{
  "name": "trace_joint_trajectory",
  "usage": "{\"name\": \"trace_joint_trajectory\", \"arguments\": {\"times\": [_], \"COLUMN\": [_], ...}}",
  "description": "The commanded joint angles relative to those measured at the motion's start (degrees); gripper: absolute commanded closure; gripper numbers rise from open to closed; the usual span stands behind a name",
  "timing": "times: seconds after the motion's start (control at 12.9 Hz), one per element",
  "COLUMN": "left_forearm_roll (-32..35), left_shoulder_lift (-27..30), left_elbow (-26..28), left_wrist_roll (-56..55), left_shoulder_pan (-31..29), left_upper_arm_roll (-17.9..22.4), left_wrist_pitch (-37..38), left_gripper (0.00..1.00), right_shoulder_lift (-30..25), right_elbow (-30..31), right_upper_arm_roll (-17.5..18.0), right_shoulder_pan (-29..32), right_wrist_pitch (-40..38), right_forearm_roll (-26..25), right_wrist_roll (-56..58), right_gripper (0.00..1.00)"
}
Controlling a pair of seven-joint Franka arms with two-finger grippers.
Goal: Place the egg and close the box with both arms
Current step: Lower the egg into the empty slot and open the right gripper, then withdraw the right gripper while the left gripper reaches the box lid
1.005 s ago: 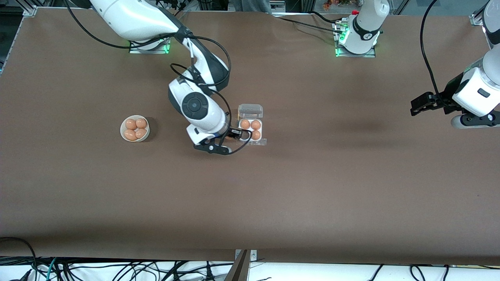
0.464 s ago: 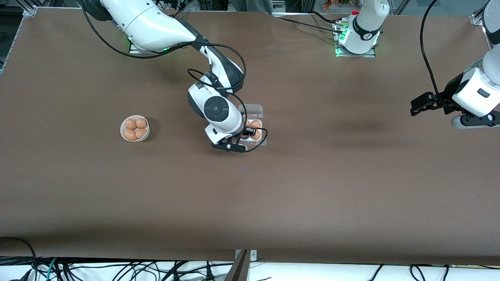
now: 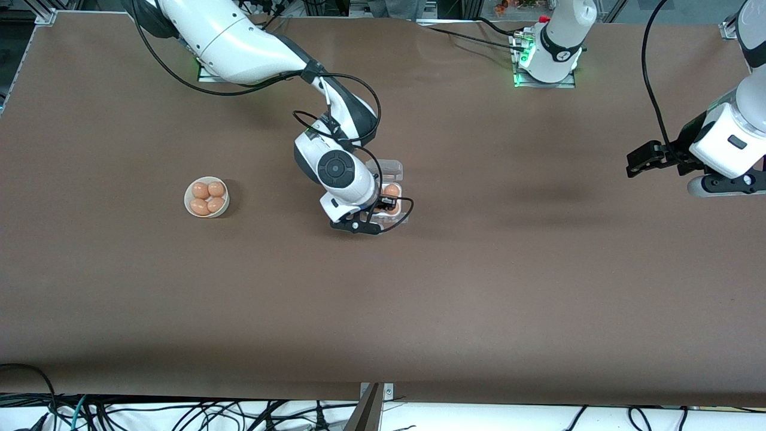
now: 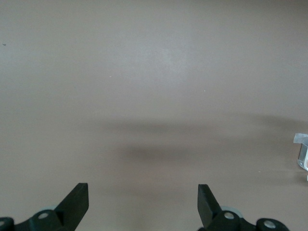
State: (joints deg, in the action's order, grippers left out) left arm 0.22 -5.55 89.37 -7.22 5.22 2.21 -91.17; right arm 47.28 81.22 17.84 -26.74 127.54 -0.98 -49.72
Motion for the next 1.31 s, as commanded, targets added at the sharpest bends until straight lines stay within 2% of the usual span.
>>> {"name": "trace_joint_trajectory", "arguments": {"times": [0.0, 0.23, 0.46, 0.77, 1.0, 1.24], "left_forearm_roll": [-1.19, -4.15, -8.21, -11.46, -12.35, -12.44], "left_shoulder_lift": [-0.51, -1.31, -2.36, -5.17, -8.76, -14.12], "left_elbow": [-1.65, -1.74, -1.74, -1.74, -1.91, -6.03], "left_wrist_roll": [0.72, 0.63, 0.02, -3.74, -12.53, -22.27], "left_shoulder_pan": [0.23, 0.75, 1.54, 7.77, 15.05, 22.26], "left_upper_arm_roll": [0.16, 0.16, 0.16, 0.16, 0.16, 0.16], "left_wrist_pitch": [1.00, 0.82, 0.64, 0.56, 0.38, 0.38], "left_gripper": [0.00, 0.01, 0.34, 0.59, 0.66, 0.72], "right_shoulder_lift": [0.97, 0.53, -0.61, -4.03, -7.98, -12.37], "right_elbow": [-1.95, -2.03, -3.00, -3.79, -3.70, -3.44], "right_upper_arm_roll": [-0.26, -0.79, -1.93, -1.93, -2.02, -1.93], "right_shoulder_pan": [-0.24, -0.06, 1.33, 8.53, 14.33, 19.52], "right_wrist_pitch": [-0.10, -0.36, -1.67, -7.11, -12.73, -14.16], "right_forearm_roll": [-0.51, -0.60, -0.43, -0.34, -0.25, -0.08], "right_wrist_roll": [-0.56, 0.14, 1.28, 8.92, 15.58, 18.43], "right_gripper": [0.03, 0.00, 0.00, 0.00, 0.00, 0.00]}}
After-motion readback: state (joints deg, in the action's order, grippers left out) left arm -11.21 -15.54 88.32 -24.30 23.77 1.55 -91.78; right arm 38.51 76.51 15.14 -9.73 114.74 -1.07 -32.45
